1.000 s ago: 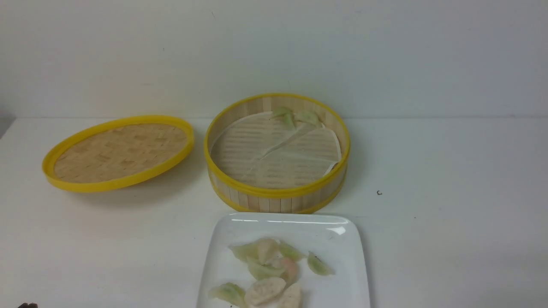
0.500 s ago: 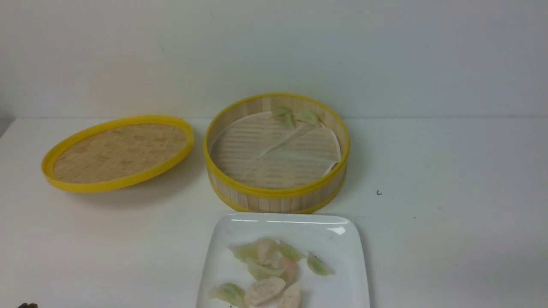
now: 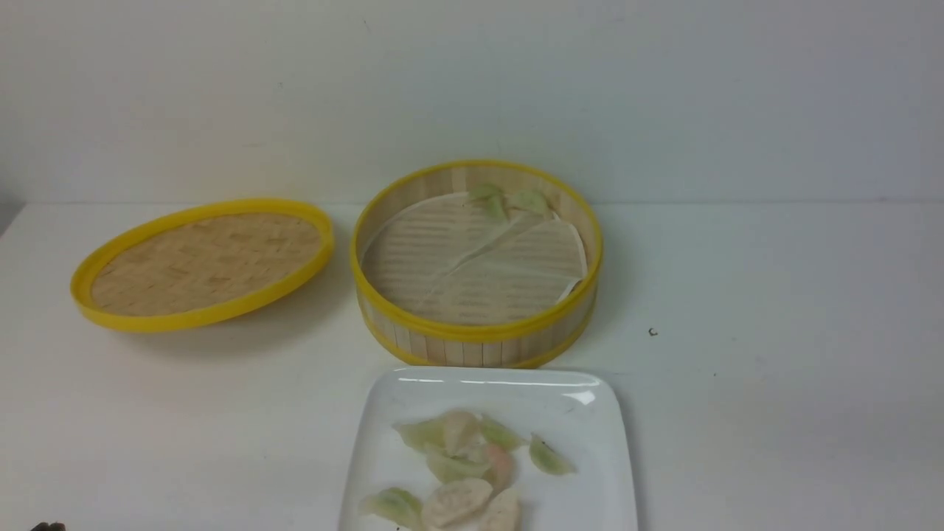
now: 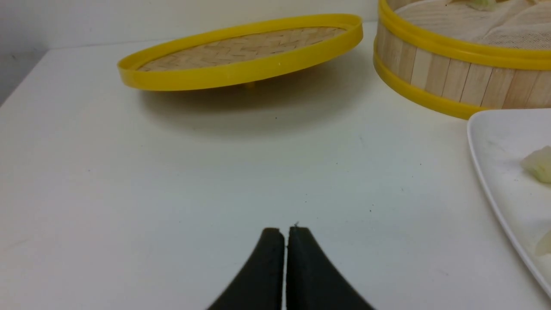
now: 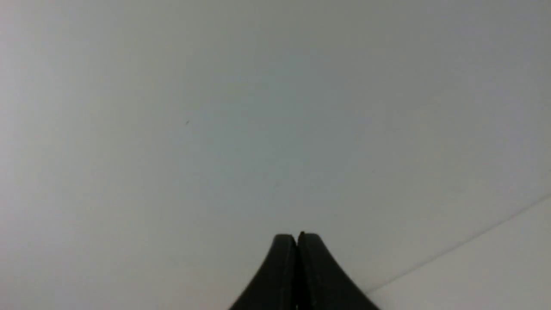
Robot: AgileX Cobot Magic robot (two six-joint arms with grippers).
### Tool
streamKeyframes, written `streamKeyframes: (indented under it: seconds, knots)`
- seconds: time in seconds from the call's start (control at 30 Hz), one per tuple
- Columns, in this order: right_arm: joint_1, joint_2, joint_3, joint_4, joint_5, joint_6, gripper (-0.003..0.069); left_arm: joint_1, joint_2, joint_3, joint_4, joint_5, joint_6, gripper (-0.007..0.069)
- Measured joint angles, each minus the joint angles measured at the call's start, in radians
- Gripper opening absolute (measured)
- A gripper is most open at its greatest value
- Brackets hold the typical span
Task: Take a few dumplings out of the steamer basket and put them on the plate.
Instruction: Use the right arm to grab a dumpling from inside the steamer
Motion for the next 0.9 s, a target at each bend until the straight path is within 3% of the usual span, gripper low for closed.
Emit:
streamKeyframes:
  seconds: [0.17, 0.3, 0.43, 0.53, 0.9]
  knots:
    - [0.025, 0.396, -0.372, -0.127, 0.441, -0.122, -0.0013, 0.000, 0.000, 0.000, 0.000, 0.001, -0.001, -0.0006]
    - [0.026, 0.723, -0.591, -0.149, 0.635, -0.245, -0.0013, 0.000, 0.000, 0.000, 0.000, 0.001, -0.001, -0.0006]
    - [0.040, 0.977, -0.774, -0.142, 0.691, -0.342, -0.0012, 0.000, 0.000, 0.000, 0.000, 0.001, -0.001, -0.0006]
    - [0.109, 1.179, -0.946, -0.152, 0.715, -0.373, -0.0011, 0.000, 0.000, 0.000, 0.000, 0.001, -0.001, -0.0006]
    - [0.347, 1.746, -1.506, -0.293, 0.886, -0.265, -0.0008, 0.000, 0.000, 0.000, 0.000, 0.001, -0.001, -0.0006]
